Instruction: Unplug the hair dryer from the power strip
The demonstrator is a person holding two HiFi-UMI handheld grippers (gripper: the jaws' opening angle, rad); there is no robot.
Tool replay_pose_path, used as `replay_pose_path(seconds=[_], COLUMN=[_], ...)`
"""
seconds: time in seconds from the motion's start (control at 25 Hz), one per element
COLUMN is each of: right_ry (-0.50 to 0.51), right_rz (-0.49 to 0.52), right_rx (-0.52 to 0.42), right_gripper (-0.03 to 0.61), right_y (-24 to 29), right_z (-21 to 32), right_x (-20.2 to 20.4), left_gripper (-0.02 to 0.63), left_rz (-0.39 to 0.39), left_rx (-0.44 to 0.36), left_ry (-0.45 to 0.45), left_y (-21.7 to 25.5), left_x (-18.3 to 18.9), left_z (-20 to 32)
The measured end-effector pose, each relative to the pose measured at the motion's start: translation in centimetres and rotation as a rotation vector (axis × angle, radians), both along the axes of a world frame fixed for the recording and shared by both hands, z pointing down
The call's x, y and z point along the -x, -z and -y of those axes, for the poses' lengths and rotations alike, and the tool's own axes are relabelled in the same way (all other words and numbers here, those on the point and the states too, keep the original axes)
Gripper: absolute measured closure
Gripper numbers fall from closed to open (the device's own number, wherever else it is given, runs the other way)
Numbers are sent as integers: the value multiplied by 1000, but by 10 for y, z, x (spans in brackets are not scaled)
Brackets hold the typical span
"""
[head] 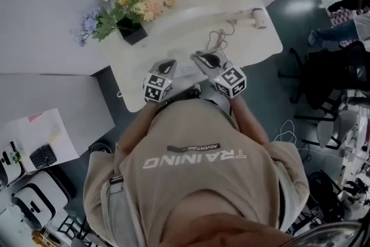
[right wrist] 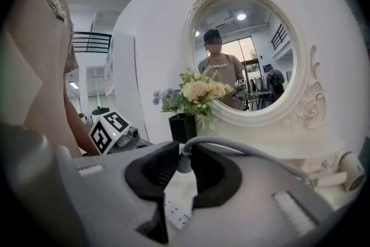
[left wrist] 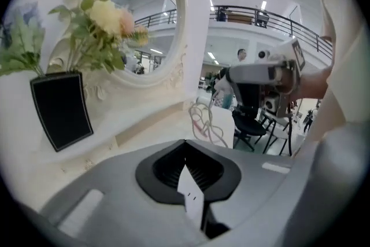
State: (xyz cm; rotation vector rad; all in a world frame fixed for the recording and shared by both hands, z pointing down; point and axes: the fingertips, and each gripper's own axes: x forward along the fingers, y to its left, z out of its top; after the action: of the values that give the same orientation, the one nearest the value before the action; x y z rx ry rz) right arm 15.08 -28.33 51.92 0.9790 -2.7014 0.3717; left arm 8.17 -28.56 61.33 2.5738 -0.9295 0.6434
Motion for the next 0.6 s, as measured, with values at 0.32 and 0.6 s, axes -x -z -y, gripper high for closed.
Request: replay_pose_path(seconds=[0.32, 0.6], right_ry=[58, 119], right_rz=[20, 33], right_rx=[-80, -124], right_gripper=[509, 509], right_y=[48, 71], right_z=[24, 40], right_x=[-8, 3], left_gripper=[607, 607], left_rz=[-166, -204], left_rx=[-185, -261], left_ry=[148, 253], left_y=[118, 146], left_x=[32, 70], left_z=[31, 44])
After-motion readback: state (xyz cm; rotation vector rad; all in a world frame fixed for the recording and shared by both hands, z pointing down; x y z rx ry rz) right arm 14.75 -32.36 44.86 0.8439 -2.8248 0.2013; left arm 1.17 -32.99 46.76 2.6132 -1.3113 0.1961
